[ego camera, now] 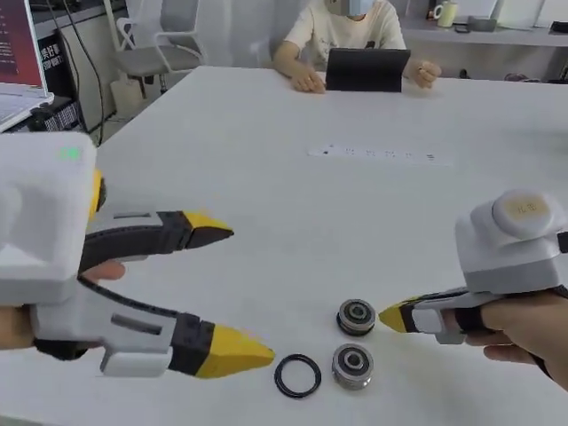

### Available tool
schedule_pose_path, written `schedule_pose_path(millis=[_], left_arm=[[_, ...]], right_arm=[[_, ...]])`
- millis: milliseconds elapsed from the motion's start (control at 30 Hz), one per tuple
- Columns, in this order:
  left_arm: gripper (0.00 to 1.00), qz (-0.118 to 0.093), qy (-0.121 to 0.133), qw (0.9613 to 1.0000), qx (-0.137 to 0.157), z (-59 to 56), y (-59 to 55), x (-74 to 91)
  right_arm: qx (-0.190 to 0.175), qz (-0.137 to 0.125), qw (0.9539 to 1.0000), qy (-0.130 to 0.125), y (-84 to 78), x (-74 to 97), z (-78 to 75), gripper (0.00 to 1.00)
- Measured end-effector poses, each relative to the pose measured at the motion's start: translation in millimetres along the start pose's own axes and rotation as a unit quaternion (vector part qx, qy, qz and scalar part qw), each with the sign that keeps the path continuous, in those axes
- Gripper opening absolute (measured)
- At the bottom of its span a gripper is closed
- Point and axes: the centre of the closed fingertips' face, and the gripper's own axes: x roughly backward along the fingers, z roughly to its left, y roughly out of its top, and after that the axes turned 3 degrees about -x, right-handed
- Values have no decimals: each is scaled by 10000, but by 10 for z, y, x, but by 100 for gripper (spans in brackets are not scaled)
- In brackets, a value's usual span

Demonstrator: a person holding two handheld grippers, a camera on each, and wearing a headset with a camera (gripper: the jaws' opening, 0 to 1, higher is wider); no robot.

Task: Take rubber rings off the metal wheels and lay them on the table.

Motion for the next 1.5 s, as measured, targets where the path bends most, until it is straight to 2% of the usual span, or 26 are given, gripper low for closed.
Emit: schedule_pose_path(millis=[167,367,400,500,567,600,633,667,800,900,1000,1067,1133,1200,1267,1300,1400,1500], left_arm=[[70,-229,-139,9994,-217,84,233,-119],[70,-317,-95,9986,-411,258,380,-371],[69,-319,-68,9985,-441,287,384,-428],[68,29,52,9972,-742,405,261,-641],[65,34,57,9970,-774,422,255,-760],[62,-57,65,9970,-774,430,290,-796],[59,-360,24,9973,-645,414,402,-857],[57,-482,-6,9972,-565,407,451,-886],[54,-793,-3,9952,-573,441,570,-1000],[46,-964,85,9941,-484,505,579,-1055],[39,-1003,174,9941,-362,562,472,-1123],[36,-874,244,9953,-330,554,285,-1176],[33,-831,233,9958,-312,521,163,-1199],[30,-614,109,9978,-232,450,-29,-1242],[29,-266,-25,9991,-328,394,-220,-1284],[28,-160,-46,9992,-366,381,-291,-1311],[26,-144,-26,9996,-233,374,-372,-1372],[23,-36,-93,9996,-245,316,-451,-1440]], right_arm=[[14,37,10000,20,-31,4,5,1],[-56,15,10000,68,-51,-9,-16,2],[-69,10,9999,87,-51,-12,-16,2],[-81,58,9999,134,-83,-34,-14,2],[-31,88,9998,150,-96,-40,-4,2],[-21,94,9998,159,-98,-43,1,2],[-14,104,9998,174,-106,-50,-3,2],[-9,109,9998,182,-110,-54,-2,2],[47,137,9997,216,-120,-66,11,2],[92,131,9996,232,-120,-69,16,2],[130,105,9995,253,-112,-70,25,2],[153,94,9995,261,-111,-72,32,3],[181,99,9994,281,-116,-78,42,3],[210,91,9992,329,-120,-87,61,5],[260,102,9991,328,-126,-98,72,5],[338,103,9990,290,-128,-107,61,6],[368,79,9989,283,-121,-112,57,7],[345,26,9990,285,-113,-117,51,8]])
